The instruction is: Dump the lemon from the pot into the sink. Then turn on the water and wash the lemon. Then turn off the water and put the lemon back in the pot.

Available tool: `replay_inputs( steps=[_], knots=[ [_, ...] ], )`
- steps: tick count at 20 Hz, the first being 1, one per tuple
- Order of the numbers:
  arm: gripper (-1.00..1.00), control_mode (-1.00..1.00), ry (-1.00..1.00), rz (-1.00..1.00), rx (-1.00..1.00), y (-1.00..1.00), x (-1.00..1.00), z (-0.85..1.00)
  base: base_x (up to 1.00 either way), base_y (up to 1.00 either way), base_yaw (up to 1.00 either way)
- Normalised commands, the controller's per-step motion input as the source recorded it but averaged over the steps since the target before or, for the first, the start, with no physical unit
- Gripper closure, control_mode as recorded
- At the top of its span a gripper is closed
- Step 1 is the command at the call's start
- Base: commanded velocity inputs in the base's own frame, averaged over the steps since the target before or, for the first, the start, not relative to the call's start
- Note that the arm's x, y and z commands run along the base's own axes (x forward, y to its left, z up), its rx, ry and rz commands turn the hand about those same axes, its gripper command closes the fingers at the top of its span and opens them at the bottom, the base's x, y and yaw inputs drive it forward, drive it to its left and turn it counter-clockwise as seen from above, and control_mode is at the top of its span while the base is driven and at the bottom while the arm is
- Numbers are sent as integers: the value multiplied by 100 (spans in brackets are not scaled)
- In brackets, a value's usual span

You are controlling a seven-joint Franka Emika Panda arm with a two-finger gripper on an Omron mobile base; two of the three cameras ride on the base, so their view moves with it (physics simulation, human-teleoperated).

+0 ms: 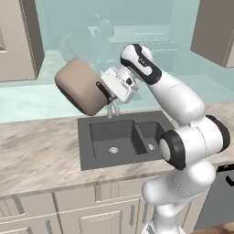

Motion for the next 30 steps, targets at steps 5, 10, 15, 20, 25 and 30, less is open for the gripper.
replay_inputs(
  steps=[5, 10, 15, 20, 25, 30],
  knots=[
    [100, -100, 8, -8, 15, 0, 11, 0, 0, 0, 0],
    [100, -100, 0, -9, 10, 0, 13, 0, 0, 0, 0],
    [100, -100, 2, -9, 9, 0, 31, 0, 0, 0, 0],
    [100, -100, 8, -8, 13, 0, 29, 1, 0, 0, 0],
    [100, -100, 11, -6, 15, 0, 3, 10, 0, 0, 0],
    [100, -100, 9, -5, 15, 0, 4, 7, 0, 0, 0]
  ],
)
